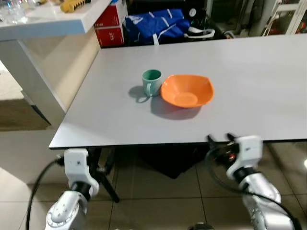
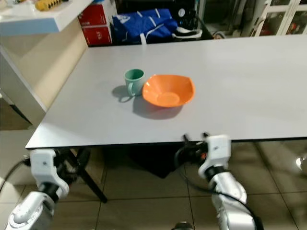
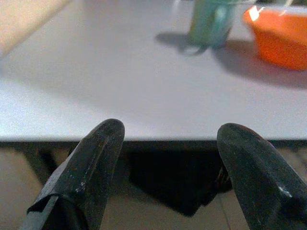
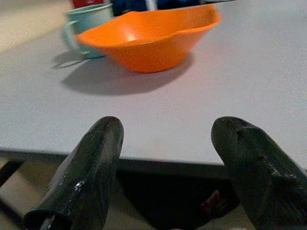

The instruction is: Setting the table

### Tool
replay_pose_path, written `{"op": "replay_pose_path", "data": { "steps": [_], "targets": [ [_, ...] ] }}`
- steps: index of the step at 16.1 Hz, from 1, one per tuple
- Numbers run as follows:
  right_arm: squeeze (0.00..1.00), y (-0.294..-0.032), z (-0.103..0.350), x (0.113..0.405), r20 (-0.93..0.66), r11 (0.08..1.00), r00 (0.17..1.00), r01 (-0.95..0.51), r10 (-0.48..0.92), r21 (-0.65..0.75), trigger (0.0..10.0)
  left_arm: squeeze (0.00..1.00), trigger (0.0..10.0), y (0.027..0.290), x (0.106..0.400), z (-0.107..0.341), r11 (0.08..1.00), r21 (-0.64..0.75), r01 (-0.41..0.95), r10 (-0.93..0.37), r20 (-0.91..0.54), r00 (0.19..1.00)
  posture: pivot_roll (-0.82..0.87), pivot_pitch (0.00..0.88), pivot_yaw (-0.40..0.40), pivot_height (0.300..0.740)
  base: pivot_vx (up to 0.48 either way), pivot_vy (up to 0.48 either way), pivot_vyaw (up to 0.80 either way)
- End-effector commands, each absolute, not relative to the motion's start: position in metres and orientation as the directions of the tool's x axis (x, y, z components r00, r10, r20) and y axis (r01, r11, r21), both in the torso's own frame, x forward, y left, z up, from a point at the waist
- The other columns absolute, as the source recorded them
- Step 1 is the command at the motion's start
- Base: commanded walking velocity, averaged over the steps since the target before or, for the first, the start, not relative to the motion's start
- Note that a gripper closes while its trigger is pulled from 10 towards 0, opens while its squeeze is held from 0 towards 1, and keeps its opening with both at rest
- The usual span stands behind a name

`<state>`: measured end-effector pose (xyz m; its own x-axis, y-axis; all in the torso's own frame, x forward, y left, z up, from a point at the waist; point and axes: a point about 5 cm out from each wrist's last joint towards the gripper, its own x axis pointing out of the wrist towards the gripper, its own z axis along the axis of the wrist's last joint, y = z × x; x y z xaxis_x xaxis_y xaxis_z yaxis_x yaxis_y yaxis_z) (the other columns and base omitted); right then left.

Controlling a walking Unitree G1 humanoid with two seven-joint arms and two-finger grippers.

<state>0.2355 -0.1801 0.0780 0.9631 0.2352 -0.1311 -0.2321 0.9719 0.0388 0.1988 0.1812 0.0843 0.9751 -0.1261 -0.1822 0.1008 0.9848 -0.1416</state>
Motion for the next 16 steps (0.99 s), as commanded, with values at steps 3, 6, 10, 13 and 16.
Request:
{"op": "replay_pose_path", "data": {
  "steps": [3, 6, 10, 13, 16],
  "targets": [
    [0.0, -0.175, 0.08, 0.235, -0.12, 0.963, 0.956, -0.269, 0.268, 0.013, 10.0, 0.0, 10.0, 0.175, 0.202, 0.086, 0.984, -0.123, 0.127, -0.146, -0.164, 0.976, -0.21, 0.0, 0.113, 0.74, 0.0, 0.0, 0.0],
    [0.0, -0.177, 0.08, 0.238, -0.121, 0.968, 0.961, -0.249, 0.249, 0.018, 10.0, 0.0, 10.0, 0.175, 0.21, 0.093, 0.983, -0.125, 0.131, -0.15, -0.155, 0.977, -0.21, 0.0, 0.116, 0.74, 0.0, 0.0, 0.0],
    [0.0, -0.174, 0.08, 0.239, -0.122, 0.968, 0.961, -0.249, 0.249, 0.017, 10.0, 0.0, 10.0, 0.173, 0.231, 0.103, 0.983, -0.135, 0.123, -0.14, -0.129, 0.982, -0.21, 0.0, 0.114, 0.74, 0.0, 0.204, 0.0],
    [0.0, -0.174, 0.081, 0.24, -0.122, 0.969, 0.961, -0.247, 0.247, 0.014, 10.0, 0.0, 10.0, 0.17, 0.235, 0.106, 0.984, -0.136, 0.119, -0.136, -0.126, 0.983, -0.21, 0.0, 0.113, 0.74, 0.0, 0.477, 0.0],
    [0.0, -0.175, 0.081, 0.241, -0.121, 0.97, 0.962, -0.244, 0.243, 0.009, 10.0, 0.0, 10.0, 0.169, 0.24, 0.105, 0.983, -0.144, 0.115, -0.135, -0.133, 0.982, -0.21, 0.0, 0.118, 0.74, 0.0, 0.48, 0.0]
  ]
}}
